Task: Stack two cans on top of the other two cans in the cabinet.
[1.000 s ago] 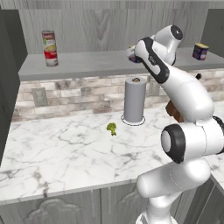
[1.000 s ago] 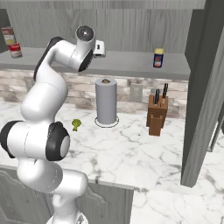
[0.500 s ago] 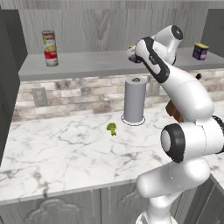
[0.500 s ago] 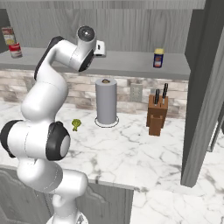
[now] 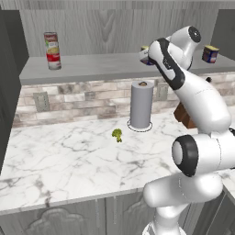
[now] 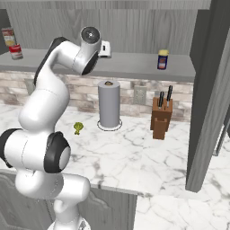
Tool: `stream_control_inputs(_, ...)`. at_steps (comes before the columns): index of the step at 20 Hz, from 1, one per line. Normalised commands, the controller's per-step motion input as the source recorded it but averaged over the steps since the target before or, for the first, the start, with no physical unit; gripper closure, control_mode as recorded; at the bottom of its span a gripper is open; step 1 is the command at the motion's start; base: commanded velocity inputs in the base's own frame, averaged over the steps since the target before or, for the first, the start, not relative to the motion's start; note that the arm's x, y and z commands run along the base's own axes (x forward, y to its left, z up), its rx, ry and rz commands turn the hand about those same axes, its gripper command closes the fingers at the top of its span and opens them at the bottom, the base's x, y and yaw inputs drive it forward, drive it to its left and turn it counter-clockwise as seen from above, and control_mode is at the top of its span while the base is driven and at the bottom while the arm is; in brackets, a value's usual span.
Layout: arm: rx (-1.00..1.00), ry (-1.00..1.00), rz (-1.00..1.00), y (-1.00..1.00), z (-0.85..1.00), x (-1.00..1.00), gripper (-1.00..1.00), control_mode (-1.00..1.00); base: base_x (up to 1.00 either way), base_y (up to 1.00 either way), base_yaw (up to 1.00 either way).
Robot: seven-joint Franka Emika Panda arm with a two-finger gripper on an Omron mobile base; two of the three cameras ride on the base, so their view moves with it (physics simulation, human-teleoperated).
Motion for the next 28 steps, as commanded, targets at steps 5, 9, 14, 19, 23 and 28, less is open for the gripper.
stream_control_inputs(5, 0.00, -0.03, 0.00, -0.40, 0.17, -0.39, 1.00, -1.00, 0.00, 0.00, 0.00)
stream_control_inputs(9, 0.00, 0.00, -0.01, -0.42, 0.30, -0.38, 1.00, -1.00, 0.00, 0.00, 0.00)
stream_control_inputs(14, 0.00, 0.04, -0.09, -0.42, 0.29, -0.28, 1.00, -1.00, 0.00, 0.00, 0.00)
stream_control_inputs(19, -0.06, 0.05, -0.07, -0.47, 0.11, -0.20, 1.00, -1.00, 0.00, 0.00, 0.00)
stream_control_inputs(23, -0.04, 0.00, -0.04, -0.49, 0.10, -0.20, 1.00, -1.00, 0.00, 0.00, 0.00)
stream_control_inputs(28, 0.00, 0.00, -0.03, -0.50, 0.11, -0.25, 1.00, -1.00, 0.00, 0.00, 0.00)
